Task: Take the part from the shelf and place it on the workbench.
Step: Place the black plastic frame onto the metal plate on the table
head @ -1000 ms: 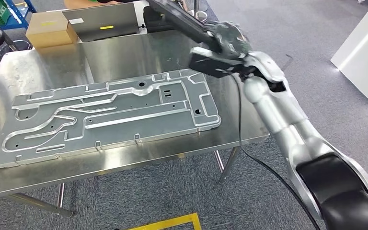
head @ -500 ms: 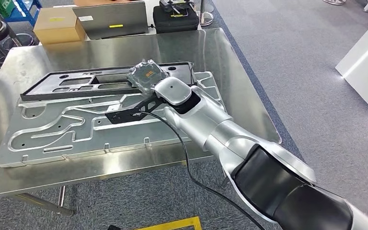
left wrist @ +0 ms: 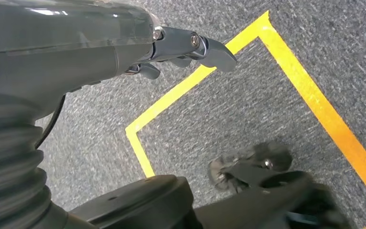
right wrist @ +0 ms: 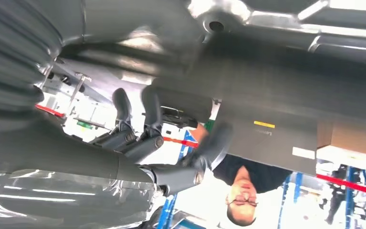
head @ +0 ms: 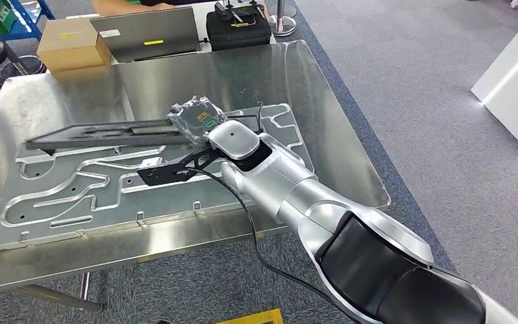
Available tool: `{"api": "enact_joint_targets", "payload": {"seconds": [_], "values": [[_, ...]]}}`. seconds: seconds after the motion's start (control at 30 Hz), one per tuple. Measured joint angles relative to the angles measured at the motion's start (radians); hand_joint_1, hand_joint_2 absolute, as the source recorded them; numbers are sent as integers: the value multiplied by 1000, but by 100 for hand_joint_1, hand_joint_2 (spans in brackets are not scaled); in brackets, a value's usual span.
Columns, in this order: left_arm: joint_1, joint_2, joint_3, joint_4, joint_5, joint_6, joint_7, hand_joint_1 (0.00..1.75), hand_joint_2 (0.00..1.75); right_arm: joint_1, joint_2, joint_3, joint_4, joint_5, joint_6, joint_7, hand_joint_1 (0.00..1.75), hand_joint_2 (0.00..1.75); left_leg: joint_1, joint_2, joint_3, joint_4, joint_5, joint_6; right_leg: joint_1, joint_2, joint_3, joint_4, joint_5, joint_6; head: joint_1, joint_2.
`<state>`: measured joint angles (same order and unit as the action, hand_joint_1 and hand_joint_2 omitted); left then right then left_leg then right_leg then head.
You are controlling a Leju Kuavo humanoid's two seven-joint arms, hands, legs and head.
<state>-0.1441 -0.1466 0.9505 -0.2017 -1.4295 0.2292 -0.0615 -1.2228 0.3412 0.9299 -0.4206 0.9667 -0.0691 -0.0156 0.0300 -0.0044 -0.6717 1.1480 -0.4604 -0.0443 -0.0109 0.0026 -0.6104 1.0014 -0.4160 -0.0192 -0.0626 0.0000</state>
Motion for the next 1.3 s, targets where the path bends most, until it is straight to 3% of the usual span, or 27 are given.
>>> {"api": "enact_joint_targets", "payload": {"seconds": [0.03, 0.1, 0.17, 0.23, 0.27, 0.33, 0.4, 0.43, 0.47, 0.5, 0.57, 0.63, 0.73, 0.77, 0.87, 0.9, 0.93, 0.97, 1.03, 1.1, 1.2, 1.23, 1.3], "values": [[0, -1, -1, 0, 0, 0, 1, 0, 175, -1, 1, 0, 5, -1, -1, 0, 0, 0, 1, 0, 29, -63, 25, -1, 0, 1, -2, 9, -6, 6, 0, 0], [0, -3, 0, 0, 7, 0, 1, 0, 87, -3, 1, 0, 15, -3, -2, 0, 0, 0, 1, -2, 54, -120, 37, 8, 5, 4, -8, 20, -11, 17, 0, 0], [2, -3, 0, 0, 14, -4, 0, 0, 0, -3, 1, 0, 25, -4, -3, -1, 0, 0, -1, -5, 53, -119, 36, 25, 5, 4, -9, 20, -12, 25, 1, 0], [2, -3, 0, 0, 15, -10, 0, 0, 0, -5, 1, 0, 32, -5, -3, -3, 0, 0, -2, -5, 56, -122, 38, 40, 0, 3, -17, 43, -30, 34, 1, 0], [2, -3, 0, 0, 16, -12, 1, 0, 0, -5, 0, 0, 35, -6, -3, -5, 0, 0, -2, -4, 57, -123, 39, 46, -1, 3, -34, 82, -53, 37, 1, 0], [2, -3, 1, 0, 19, -13, 2, 0, 0, -6, 0, 0, 41, -9, -3, -6, 0, 0, -5, -3, 57, -123, 38, 53, -2, 1, -97, 216, -118, 42, 1, 0], [3, -3, 1, 0, 20, -13, 2, 0, 0, -3, -1, 0, 50, -12, -3, -7, 0, 0, -9, -2, 57, -123, 37, 56, -2, 1, -149, 318, -147, 41, 1, 0], [4, -3, 1, 0, 21, -13, 2, 0, 0, -1, -1, 0, 54, -13, -3, -8, 0, 0, -11, -3, 58, -123, 37, 56, -1, 1, -149, 314, -133, 37, 1, 0], [4, -3, 1, 0, 21, -13, 2, 0, 0, -1, -1, 0, 57, -13, -3, -9, 0, 0, -14, -4, 59, -123, 37, 57, 2, 2, -128, 270, -103, 30, 1, 0], [4, -3, 2, 0, 21, -14, 2, 0, 0, -2, -1, 0, 59, -14, -4, -11, 0, 0, -16, -5, 61, -123, 37, 57, 5, 2, -92, 197, -66, 21, 1, 0], [5, -6, 2, 0, 23, -14, 2, 0, 0, -6, -1, -2, 64, -14, -5, -16, 0, 0, -20, -5, 62, -123, 36, 53, 14, -1, -28, 66, -19, 5, 1, 0], [5, -7, 3, 0, 29, -15, 3, 0, 0, -8, -1, -4, 69, -13, -6, -19, 0, 0, -19, -4, 61, -125, 36, 45, 22, -3, -10, 24, -13, 0, 1, 0], [7, -6, 10, 0, 44, -25, 7, 0, 0, -13, -6, -10, 78, -8, -11, -17, 0, 0, -19, -2, 61, -117, 23, 31, 14, -4, 0, 3, -1, -3, 0, 0], [9, -6, 13, 0, 48, -29, 11, 0, 0, -18, -11, -14, 81, -6, -15, -15, 0, 0, -19, -1, 50, -89, 2, 27, 10, -5, 4, -5, 4, -6, 0, 0], [17, -5, 26, 0, 58, -32, 25, 0, 0, -32, -43, -29, 87, 1, -25, -13, 0, 0, -16, -1, -24, 91, -95, 17, 7, -9, 6, -10, 9, -9, 0, 0], [21, -5, 30, 0, 60, -34, 27, 0, 0, -34, -61, -36, 89, 4, -29, -15, 0, 0, -14, -1, -41, 135, -110, 15, 7, -11, 4, -8, 10, -8, 0, 0], [25, -4, 33, 0, 63, -36, 28, 0, 0, -35, -82, -43, 91, 6, -35, -18, 0, 0, -13, -1, -40, 140, -104, 12, 7, -13, 2, -5, 10, -7, 0, 0], [29, -4, 36, 0, 65, -39, 28, 0, 0, -37, -105, -50, 92, 9, -43, -20, 0, 0, -10, 0, -20, 106, -81, 11, 6, -13, 0, -2, 10, -6, 0, 0], [33, -3, 42, 0, 69, -44, 28, 0, 0, -46, -159, -67, 93, 15, -65, -25, 0, 0, -6, -1, 54, -28, -21, 10, 6, -13, -8, 9, 9, 3, 0, 0], [35, -2, 48, 0, 72, -47, 25, 0, 0, -57, -224, -88, 93, 18, -93, -30, 0, 0, -8, -6, 92, -108, 5, 20, 9, -14, -16, 20, 9, 16, 1, 0], [44, 0, 56, 0, 80, -45, 17, 0, 0, -62, -354, -125, 89, 32, -161, -52, 0, 0, -12, -13, 84, -114, 16, 46, 8, -17, -23, 20, 17, 37, 1, 0], [47, 0, 60, 0, 82, -44, 12, 0, 0, -60, -407, -137, 88, 39, -190, -62, 0, 0, -12, -14, 80, -115, 23, 56, 5, -16, -26, 28, 6, 45, 1, 0], [51, 1, 65, 0, 83, -43, 6, 0, 0, -46, -517, -166, 87, 41, -252, -81, 0, 0, -11, -16, 66, -120, 37, 75, 0, -11, -52, 97, -57, 58, 1, 0]]}}
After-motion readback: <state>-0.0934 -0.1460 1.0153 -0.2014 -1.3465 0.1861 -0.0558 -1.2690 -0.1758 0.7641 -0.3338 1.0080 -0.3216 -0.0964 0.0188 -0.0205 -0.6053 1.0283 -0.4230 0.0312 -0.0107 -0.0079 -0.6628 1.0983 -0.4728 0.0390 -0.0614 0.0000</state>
